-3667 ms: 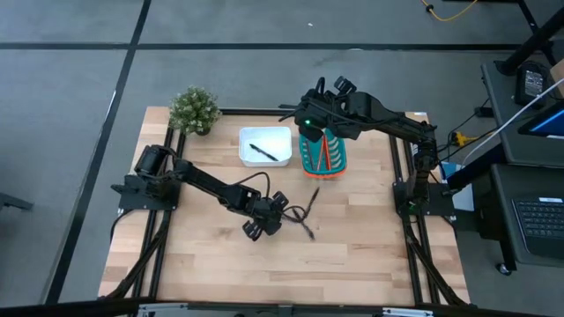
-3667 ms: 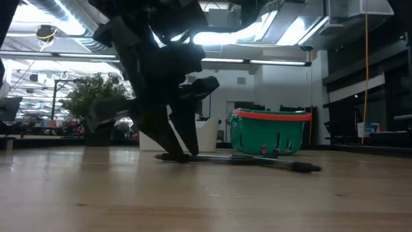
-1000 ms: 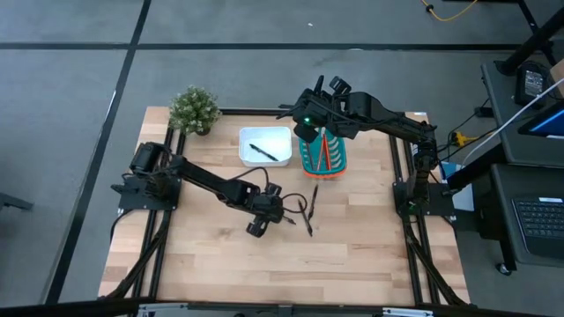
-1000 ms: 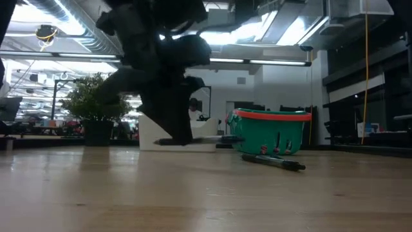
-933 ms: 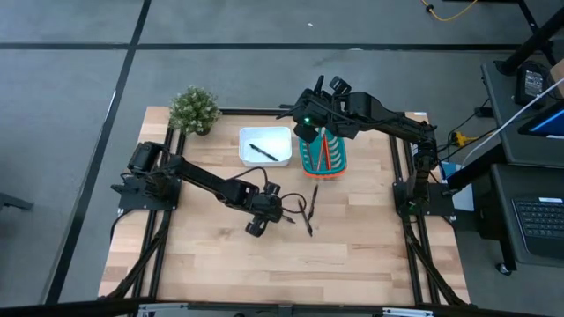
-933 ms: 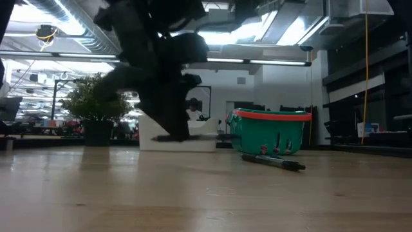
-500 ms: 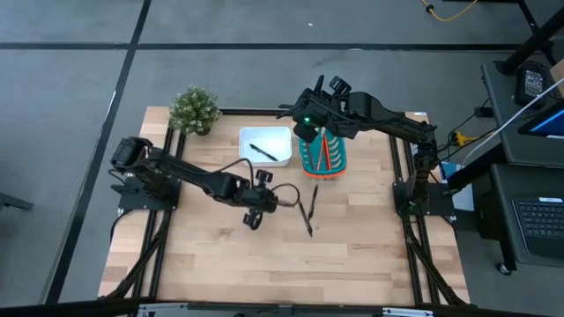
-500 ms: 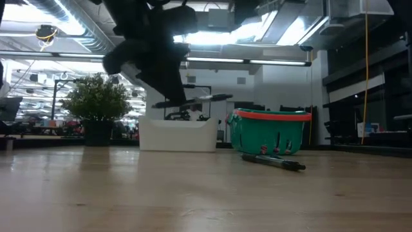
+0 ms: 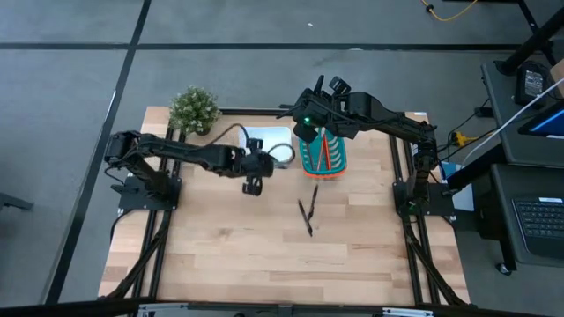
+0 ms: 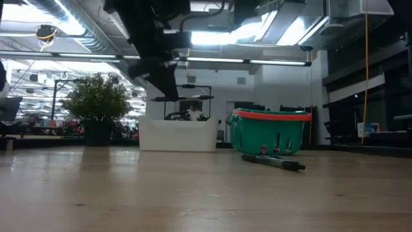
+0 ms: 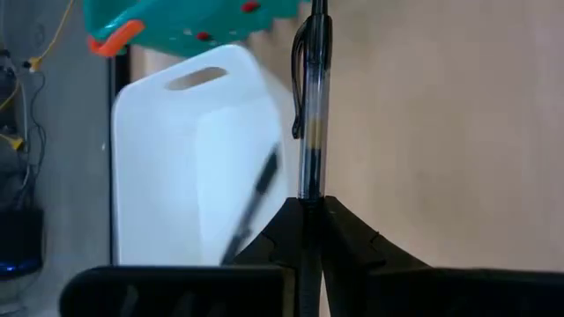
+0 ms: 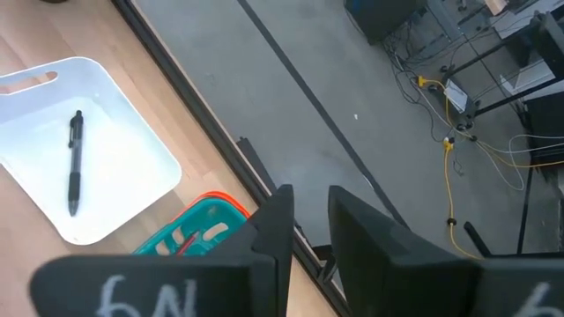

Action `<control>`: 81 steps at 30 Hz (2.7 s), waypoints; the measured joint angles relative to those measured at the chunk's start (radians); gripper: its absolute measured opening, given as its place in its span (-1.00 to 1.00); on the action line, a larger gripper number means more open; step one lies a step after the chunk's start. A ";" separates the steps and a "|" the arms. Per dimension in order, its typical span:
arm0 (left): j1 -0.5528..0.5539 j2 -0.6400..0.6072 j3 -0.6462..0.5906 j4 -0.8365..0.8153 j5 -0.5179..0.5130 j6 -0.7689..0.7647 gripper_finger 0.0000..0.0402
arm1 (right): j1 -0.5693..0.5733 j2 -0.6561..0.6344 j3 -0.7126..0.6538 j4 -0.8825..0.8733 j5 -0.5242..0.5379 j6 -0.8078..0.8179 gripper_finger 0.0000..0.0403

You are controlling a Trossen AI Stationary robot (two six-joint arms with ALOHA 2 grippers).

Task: Sort pens & pencils
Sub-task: Put the left black ballpen into the white bin

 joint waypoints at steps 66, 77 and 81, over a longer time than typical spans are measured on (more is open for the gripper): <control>0.185 0.020 0.002 0.072 0.332 0.142 -0.57 | -0.030 0.000 0.000 0.006 -0.015 -0.022 -0.62; -0.137 0.113 0.000 0.250 0.294 0.404 -0.57 | -0.067 0.000 0.000 0.006 -0.015 -0.021 -0.62; -0.167 0.171 0.000 0.339 0.292 0.492 -0.57 | -0.067 0.000 0.000 0.007 -0.008 -0.025 -0.62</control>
